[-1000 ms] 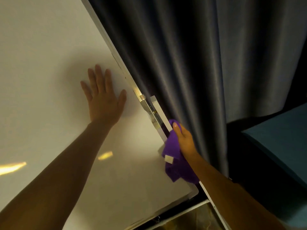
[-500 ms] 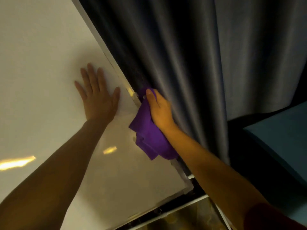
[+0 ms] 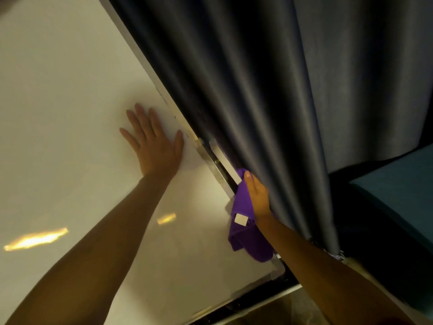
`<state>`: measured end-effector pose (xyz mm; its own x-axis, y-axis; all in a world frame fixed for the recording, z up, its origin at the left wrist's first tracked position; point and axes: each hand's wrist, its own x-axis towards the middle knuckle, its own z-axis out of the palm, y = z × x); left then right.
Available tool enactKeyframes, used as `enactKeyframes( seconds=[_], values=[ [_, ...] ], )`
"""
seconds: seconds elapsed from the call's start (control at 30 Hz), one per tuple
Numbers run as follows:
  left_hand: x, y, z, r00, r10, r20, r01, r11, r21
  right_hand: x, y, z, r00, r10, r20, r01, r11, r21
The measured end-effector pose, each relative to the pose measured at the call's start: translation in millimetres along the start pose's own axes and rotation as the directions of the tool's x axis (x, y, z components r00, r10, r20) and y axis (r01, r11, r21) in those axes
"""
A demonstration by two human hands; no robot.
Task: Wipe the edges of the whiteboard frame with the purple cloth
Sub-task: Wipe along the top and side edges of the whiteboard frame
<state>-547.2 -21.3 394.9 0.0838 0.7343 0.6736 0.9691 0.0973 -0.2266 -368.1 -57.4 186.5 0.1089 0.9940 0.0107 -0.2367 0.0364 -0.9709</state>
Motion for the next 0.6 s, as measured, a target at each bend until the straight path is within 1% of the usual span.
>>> enactKeyframes(
  seconds=[0.03, 0.13, 0.17, 0.23, 0.3, 0.33, 0.4, 0.43, 0.47, 0.53, 0.57, 0.6],
  values=[
    [0, -1, -1, 1.0, 0.011, 0.001, -0.011, 1.0, -0.008, -1, -3, 2, 1.0, 0.019, -0.008, -0.019, 1.0, 0.012],
    [1, -5, -4, 0.998, 0.052, 0.02, -0.051, 0.998, -0.031, -3, -32, 14, 0.99, 0.126, -0.063, -0.113, 0.977, 0.179],
    [2, -5, -4, 0.998, 0.061, 0.026, -0.06, 0.998, -0.029, -1, -44, 19, 0.993, 0.098, -0.07, -0.083, 0.979, 0.186],
    [1, -5, -7, 0.997, 0.06, 0.046, -0.059, 0.998, -0.014, 4, -75, 34, 0.993, -0.071, -0.091, 0.084, 0.985, 0.151],
    [0, -3, -10, 0.996, 0.038, 0.076, -0.038, 0.999, 0.005, 10, -102, 48, 0.966, -0.215, -0.141, 0.231, 0.967, 0.11],
    [-1, 0, -12, 0.995, 0.01, 0.097, -0.013, 1.0, 0.027, 13, -110, 52, 0.951, -0.265, -0.157, 0.281, 0.955, 0.095],
    [-1, 12, -15, 0.987, -0.074, 0.142, 0.064, 0.996, 0.069, 17, -109, 55, 0.944, -0.3, -0.136, 0.313, 0.946, 0.084],
    [0, 21, -16, 0.98, -0.12, 0.156, 0.111, 0.991, 0.07, 18, -100, 54, 0.945, -0.305, -0.12, 0.317, 0.943, 0.102],
    [2, 31, -17, 0.972, -0.167, 0.165, 0.159, 0.985, 0.062, 18, -89, 52, 0.946, -0.293, -0.141, 0.311, 0.942, 0.128],
    [6, 45, -17, 0.956, -0.235, 0.175, 0.233, 0.972, 0.032, 14, -58, 36, 0.958, -0.214, -0.193, 0.244, 0.959, 0.146],
    [6, 49, -16, 0.951, -0.256, 0.171, 0.256, 0.966, 0.024, 17, -41, 23, 0.965, -0.2, -0.17, 0.217, 0.972, 0.089],
    [6, 52, -15, 0.95, -0.269, 0.161, 0.268, 0.963, 0.025, 19, -28, 15, 0.984, -0.153, -0.095, 0.159, 0.985, 0.059]
  ],
)
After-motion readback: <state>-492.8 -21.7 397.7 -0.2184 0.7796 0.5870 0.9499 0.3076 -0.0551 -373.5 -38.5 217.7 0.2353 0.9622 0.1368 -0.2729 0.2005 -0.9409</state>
